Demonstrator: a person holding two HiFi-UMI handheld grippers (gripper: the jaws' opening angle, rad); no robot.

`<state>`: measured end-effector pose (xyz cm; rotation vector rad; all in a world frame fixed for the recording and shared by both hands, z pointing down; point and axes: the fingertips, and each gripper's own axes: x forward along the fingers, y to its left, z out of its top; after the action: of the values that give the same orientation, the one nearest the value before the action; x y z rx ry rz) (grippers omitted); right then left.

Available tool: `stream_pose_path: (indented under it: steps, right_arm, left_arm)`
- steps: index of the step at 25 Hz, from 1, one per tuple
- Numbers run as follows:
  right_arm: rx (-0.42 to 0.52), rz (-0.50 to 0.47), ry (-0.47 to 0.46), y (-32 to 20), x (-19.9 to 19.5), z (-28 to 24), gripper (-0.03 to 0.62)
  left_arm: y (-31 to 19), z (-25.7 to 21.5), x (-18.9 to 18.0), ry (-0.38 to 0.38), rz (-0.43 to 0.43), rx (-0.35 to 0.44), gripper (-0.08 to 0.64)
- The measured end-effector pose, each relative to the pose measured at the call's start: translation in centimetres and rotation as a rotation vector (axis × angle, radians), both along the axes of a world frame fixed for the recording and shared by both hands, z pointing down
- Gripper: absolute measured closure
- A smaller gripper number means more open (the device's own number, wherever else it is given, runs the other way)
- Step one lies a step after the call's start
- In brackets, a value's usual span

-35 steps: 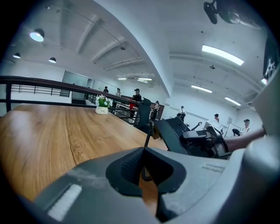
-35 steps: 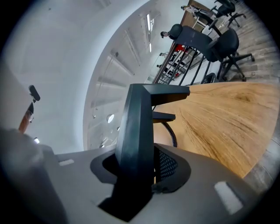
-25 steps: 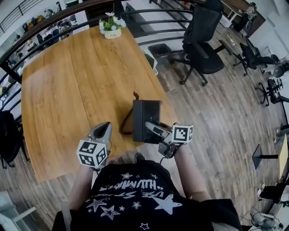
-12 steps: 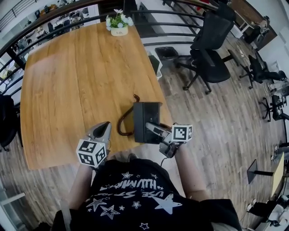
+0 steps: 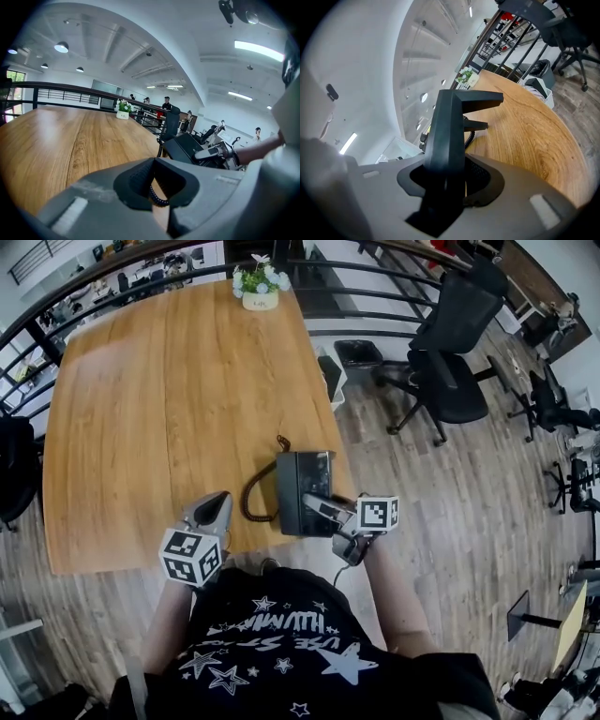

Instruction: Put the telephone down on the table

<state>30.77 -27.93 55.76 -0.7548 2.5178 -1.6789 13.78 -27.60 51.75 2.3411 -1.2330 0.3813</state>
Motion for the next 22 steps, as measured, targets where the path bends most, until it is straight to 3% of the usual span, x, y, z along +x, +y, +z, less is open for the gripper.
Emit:
stream_pose_path:
  steps: [8,15,22]
  right_arm:
    - [0.043,-0.090,0.052,-0.1,0.7,0.7,0.431]
    - [0.056,-0.124,0.057,-0.3,1.4,1.0,0.433]
    - [0.045,-0.148,0.126,-0.4,2.0,1.6,0.413]
  left_arm:
    - [0.2,0.1,0.4,-0.015,-0.017,0.003,0.557]
    - [0.7,-0.3,0.4,-0.025,-0.015,0.006,0.557]
    - [1.4,-0.1,0.3,-0.033,-0.005,-0.004,0.557]
